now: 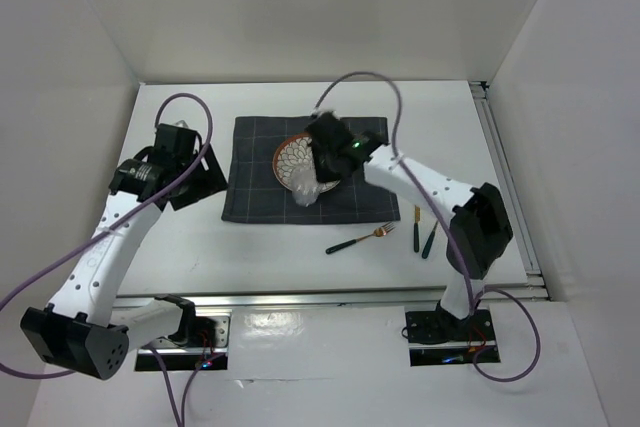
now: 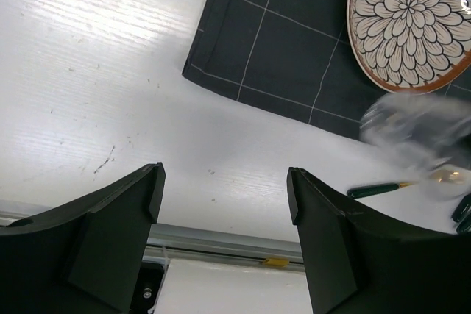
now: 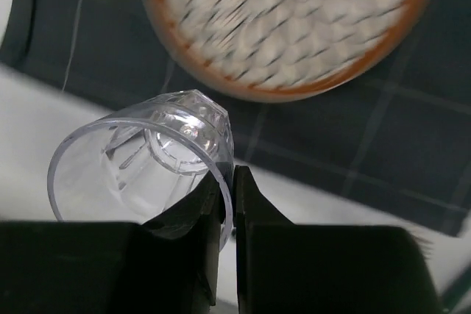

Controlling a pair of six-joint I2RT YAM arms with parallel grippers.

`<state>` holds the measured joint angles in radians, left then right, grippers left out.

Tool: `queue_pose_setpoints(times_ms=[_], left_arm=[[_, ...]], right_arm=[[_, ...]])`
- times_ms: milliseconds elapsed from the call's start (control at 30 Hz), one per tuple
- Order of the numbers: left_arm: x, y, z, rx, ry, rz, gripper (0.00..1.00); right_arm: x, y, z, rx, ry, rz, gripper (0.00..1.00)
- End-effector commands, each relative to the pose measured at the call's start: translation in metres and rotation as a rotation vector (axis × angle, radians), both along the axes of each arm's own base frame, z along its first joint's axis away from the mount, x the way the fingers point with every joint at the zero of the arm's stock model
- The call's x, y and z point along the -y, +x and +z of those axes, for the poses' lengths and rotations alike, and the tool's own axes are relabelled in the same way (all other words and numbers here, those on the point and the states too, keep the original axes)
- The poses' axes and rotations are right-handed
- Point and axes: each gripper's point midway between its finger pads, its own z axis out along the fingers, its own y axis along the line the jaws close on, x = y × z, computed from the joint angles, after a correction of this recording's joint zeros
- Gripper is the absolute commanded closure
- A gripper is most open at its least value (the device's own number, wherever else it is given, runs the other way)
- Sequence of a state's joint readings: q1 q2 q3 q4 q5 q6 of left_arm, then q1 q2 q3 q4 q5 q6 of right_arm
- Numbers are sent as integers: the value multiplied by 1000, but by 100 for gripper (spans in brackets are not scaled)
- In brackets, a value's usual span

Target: Set the dinner table for one person

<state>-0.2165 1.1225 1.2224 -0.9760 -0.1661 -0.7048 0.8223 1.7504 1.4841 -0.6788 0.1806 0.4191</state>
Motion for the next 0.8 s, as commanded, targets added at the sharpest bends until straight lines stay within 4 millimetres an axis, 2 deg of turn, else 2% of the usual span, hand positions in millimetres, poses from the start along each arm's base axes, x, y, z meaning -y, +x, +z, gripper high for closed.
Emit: queue_pose_setpoints(times_ms=[0,33,67,100,133,167,200,233,267,300,333,367,400,433,467,500,600,633,667,767], left_arm=[[1,10,0,33,8,-27,16],[1,12,1,42,6,-27,16],[1,12,1,42,12,-34,16],[1,13,-2,32,14,-34,16],[1,13,-2,32,20,-42,16],[1,16,-3,26,21,-42,16],[3,16,-3,24,12,-48,16],[6,16,-6,12,9,-66,16],[6,19,-7,11,9,-66,16],[13,17,-7,8,-7,-100,16],[14,19,-13,-4,-5,-100,16],[19,19,-16,-18,-7,-129,16],[19,19,-16,-18,-7,-129,16],[23,17,-23,-41,-3,-143,16],[27,14,-29,-60,-3,-168,16],[28,16,-28,-51,-5,-169,16],[39,11,-34,-71,6,-231,16],[42,10,-34,-71,6,-243,16],[48,7,-34,-70,13,-278,16],[51,5,-41,-96,38,-291,16]], right_arm=[[71,64,62,140,-6,-259,100],[99,85,57,133,-29,-341,100],[110,99,58,142,-23,-378,100],[119,113,67,157,-3,-409,100],[139,132,56,135,-8,-463,100],[148,143,56,138,-7,-489,100],[154,158,68,165,12,-513,100],[168,171,53,134,-2,-544,100],[172,180,50,131,4,-556,100],[176,193,60,152,18,-572,100],[180,202,56,153,17,-584,100],[189,211,35,113,-11,-605,100],[195,216,30,99,-21,-616,100],[195,227,37,117,4,-619,100],[196,231,18,77,-2,-616,100],[204,235,16,77,-3,-632,100],[207,248,7,67,40,-627,100],[204,248,-1,48,44,-618,100],[210,251,-5,49,44,-628,100],[205,251,-25,7,43,-614,100]])
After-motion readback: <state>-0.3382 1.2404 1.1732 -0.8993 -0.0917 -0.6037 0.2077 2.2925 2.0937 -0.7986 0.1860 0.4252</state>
